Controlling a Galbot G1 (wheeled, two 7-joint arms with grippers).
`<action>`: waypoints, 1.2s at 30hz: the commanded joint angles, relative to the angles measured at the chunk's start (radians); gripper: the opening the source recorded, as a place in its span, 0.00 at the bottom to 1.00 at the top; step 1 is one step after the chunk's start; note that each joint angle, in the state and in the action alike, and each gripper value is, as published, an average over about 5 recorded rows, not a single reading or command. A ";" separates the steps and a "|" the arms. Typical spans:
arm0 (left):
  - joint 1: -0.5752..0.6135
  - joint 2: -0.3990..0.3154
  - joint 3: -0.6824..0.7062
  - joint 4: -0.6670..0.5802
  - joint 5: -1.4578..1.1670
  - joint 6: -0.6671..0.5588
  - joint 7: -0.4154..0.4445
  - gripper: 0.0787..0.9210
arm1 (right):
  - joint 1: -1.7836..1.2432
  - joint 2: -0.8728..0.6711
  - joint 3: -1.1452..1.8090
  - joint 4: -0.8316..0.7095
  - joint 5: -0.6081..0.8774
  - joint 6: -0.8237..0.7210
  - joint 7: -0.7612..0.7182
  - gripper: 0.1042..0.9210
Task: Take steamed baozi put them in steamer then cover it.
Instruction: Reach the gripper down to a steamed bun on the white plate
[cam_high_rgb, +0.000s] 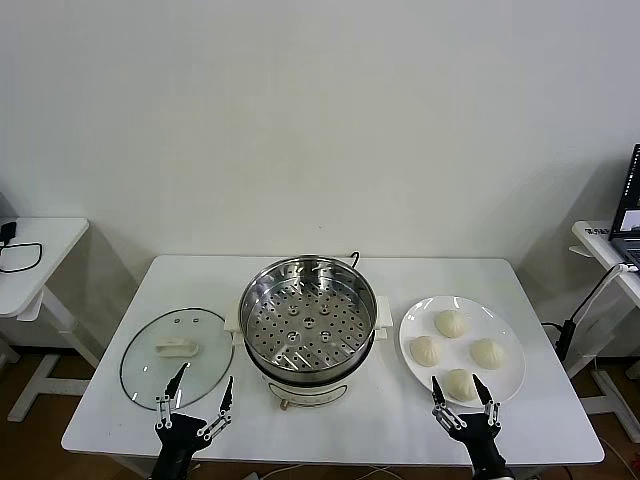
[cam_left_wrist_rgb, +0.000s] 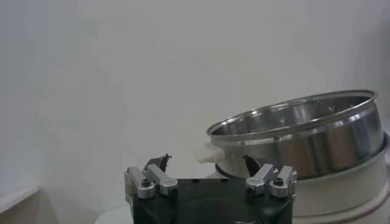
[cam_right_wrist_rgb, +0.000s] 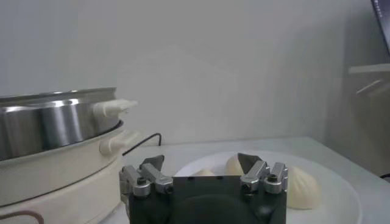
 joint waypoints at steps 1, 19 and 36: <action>0.004 0.000 0.000 -0.002 -0.001 0.001 0.000 0.88 | -0.004 0.005 -0.003 0.002 -0.013 -0.003 0.027 0.88; 0.007 -0.007 0.027 -0.038 0.017 0.002 -0.008 0.88 | 0.715 -0.266 -0.178 -0.213 0.279 -0.336 0.169 0.88; -0.012 -0.001 0.046 -0.037 0.021 0.016 -0.014 0.88 | 1.145 -0.590 -0.613 -0.586 0.282 -0.394 -0.749 0.88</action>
